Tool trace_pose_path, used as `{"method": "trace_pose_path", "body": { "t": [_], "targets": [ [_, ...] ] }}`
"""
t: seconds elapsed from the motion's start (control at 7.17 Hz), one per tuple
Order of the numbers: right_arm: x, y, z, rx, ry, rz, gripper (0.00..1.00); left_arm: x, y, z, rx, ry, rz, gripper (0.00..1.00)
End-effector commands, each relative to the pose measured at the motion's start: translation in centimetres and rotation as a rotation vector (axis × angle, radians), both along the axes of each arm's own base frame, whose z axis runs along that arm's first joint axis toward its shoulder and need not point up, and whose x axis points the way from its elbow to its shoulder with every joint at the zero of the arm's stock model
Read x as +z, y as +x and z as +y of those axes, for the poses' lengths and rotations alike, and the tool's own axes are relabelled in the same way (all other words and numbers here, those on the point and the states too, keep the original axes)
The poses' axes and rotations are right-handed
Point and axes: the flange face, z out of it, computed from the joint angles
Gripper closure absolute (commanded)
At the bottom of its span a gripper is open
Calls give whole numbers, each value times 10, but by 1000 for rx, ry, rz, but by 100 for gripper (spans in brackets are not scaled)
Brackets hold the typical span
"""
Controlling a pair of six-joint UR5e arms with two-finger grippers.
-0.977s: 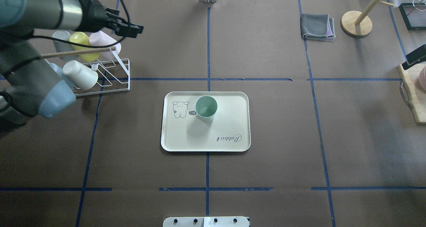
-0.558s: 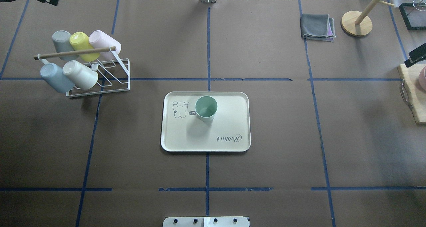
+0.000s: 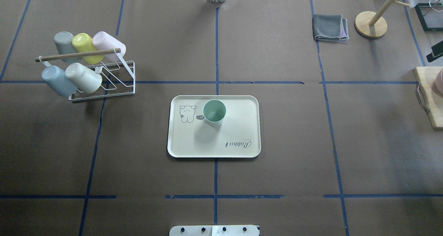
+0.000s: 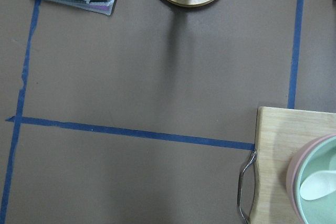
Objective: Pick up and place green cup on tray
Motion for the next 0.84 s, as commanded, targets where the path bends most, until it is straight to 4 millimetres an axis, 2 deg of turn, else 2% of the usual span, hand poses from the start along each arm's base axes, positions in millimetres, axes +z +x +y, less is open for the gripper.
{"method": "trace_pose_path", "body": {
  "t": [0.0,0.14,0.28,0.42,0.7],
  "targets": [
    [13,25,10,30,-40,-54,0,73,-14,19,29,-134,-32,1],
    [19,41,10,55,-60,-77,0,94,-23,22,13,-169,-43,1],
    [39,53,11,68,-103,-115,0,103,-26,26,3,-187,-73,0],
    [55,68,12,84,-131,-149,0,119,-24,34,10,-311,-103,0],
    [70,85,24,63,-92,-137,0,133,-38,38,66,-336,-167,0]
  ]
}}
